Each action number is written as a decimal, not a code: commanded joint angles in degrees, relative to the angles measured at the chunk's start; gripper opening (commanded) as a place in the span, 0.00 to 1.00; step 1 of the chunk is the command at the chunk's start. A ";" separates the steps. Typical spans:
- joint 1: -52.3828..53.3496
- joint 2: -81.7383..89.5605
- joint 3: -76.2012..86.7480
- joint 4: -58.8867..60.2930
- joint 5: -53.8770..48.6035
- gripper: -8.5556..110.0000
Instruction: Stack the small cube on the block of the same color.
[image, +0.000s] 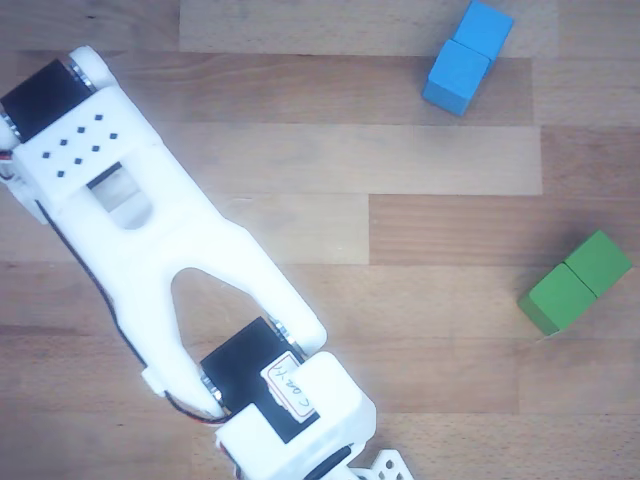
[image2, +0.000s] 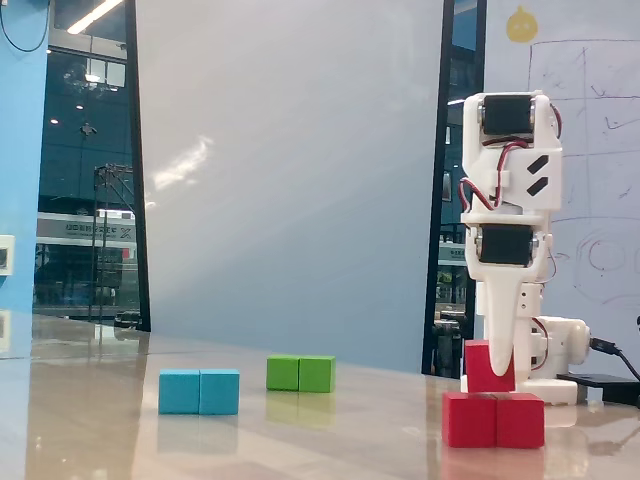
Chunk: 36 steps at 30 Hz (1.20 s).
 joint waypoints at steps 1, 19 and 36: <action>0.53 1.23 -5.45 -0.70 -0.09 0.21; 0.53 1.23 -5.36 -0.70 0.35 0.31; 27.16 2.29 -5.71 -0.62 -7.29 0.31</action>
